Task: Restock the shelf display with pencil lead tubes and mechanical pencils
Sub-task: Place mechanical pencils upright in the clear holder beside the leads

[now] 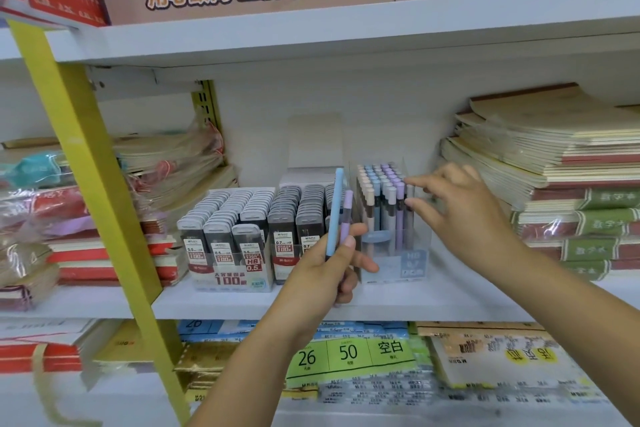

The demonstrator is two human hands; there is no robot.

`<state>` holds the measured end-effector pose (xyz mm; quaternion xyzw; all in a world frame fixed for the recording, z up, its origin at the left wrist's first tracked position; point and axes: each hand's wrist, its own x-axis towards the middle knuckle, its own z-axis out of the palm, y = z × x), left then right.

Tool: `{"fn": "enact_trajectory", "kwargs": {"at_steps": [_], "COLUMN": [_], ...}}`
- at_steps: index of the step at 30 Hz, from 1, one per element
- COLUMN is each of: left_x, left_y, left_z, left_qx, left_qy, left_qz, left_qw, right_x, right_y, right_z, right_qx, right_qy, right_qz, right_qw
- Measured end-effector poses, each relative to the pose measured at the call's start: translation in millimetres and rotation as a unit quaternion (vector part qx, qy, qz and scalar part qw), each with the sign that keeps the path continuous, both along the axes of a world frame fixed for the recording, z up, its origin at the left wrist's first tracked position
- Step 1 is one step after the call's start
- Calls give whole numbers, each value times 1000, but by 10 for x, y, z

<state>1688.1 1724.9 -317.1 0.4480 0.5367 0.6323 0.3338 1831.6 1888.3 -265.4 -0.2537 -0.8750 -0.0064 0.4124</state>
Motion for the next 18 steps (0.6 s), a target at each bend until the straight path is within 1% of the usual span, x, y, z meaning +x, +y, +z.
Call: {"fn": "enact_trajectory", "kwargs": {"at_steps": [3, 4, 5, 6, 7, 8, 9, 10, 12, 14, 15, 16, 18], "left_x": [-34, -33, -23, -4, 17, 40, 57, 65, 53, 7, -18, -41, -69], "left_y": [-2, -6, -9, -9, -9, -9, -11, -15, -33, -58, -73, -85, -100], "left_z": [-2, 4, 12, 16, 20, 21, 18, 10, -9, -28, -36, -45, -62], "left_qx": [10, 13, 15, 14, 10, 5, -1, -5, -7, -15, -23, -31, -44], "left_qy": [-5, 2, 9, 14, 18, 25, 33, 41, 37, 42, 53, 62, 74], "left_qz": [-32, -43, -53, -60, -66, -70, -71, -69, -48, -6, 15, 31, 49], "left_qw": [999, 999, 998, 998, 998, 997, 997, 997, 998, 999, 998, 997, 995], "right_x": [-27, -37, -51, -66, -84, -103, -116, -119, -77, 36, 105, 163, 212], "right_y": [-160, -239, -328, -423, -512, -574, -605, -610, -575, -465, -408, -355, -295], "right_z": [33, 46, 64, 83, 101, 105, 103, 103, 152, 257, 319, 368, 404], "right_qx": [16, 2, -46, -128, -228, -310, -355, -366, -351, -297, -255, -210, -147], "right_qy": [32, 47, 59, 69, 81, 96, 106, 113, 164, 252, 276, 278, 239], "right_qz": [2, 32, 84, 150, 223, 283, 313, 315, 294, 275, 264, 252, 223], "right_qw": [999, 998, 994, 978, 944, 903, 874, 868, 874, 879, 888, 903, 933]}}
